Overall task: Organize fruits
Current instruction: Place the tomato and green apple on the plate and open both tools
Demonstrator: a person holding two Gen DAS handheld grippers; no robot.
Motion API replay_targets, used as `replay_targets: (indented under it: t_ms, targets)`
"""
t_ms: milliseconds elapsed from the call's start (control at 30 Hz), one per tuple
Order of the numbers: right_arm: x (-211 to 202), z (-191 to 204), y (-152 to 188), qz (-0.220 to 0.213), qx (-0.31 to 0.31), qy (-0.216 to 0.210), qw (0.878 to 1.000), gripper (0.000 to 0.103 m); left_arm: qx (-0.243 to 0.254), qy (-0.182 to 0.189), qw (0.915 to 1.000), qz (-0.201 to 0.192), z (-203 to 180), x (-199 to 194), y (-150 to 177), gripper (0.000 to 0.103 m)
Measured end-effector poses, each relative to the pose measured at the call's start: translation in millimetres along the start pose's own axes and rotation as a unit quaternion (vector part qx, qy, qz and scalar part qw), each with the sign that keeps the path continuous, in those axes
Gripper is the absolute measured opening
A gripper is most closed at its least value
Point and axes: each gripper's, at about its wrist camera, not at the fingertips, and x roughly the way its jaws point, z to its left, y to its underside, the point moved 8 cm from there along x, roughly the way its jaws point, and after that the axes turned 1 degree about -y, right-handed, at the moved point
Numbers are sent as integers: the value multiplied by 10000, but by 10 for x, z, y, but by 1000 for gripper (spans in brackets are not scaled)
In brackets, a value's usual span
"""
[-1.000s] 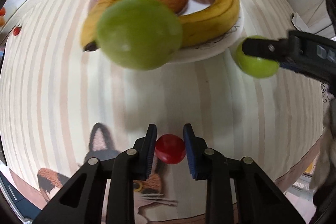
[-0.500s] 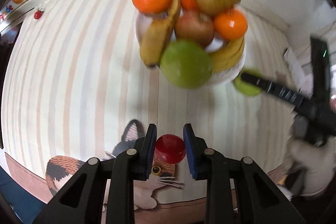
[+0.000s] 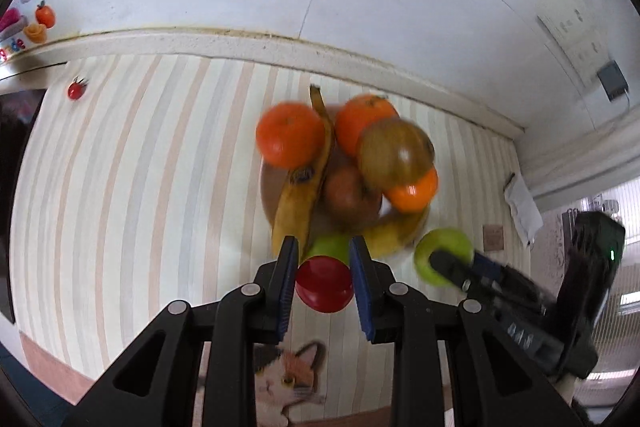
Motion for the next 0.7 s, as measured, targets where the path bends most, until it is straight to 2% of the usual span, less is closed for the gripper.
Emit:
replay_targets:
  t_ms: [167,400,700]
  targets:
    - [234,163,-31,91,-38,-82,9999,64,100,93,9993,358,-28,384,-276,24]
    - [485,211,-44,169,100,-108,9997,64,120,139,9964,822,-11,757,-340,24]
    - [507,99,62,203,267,-70,9994,64,12,-58,9967,815,165,882,-354,24]
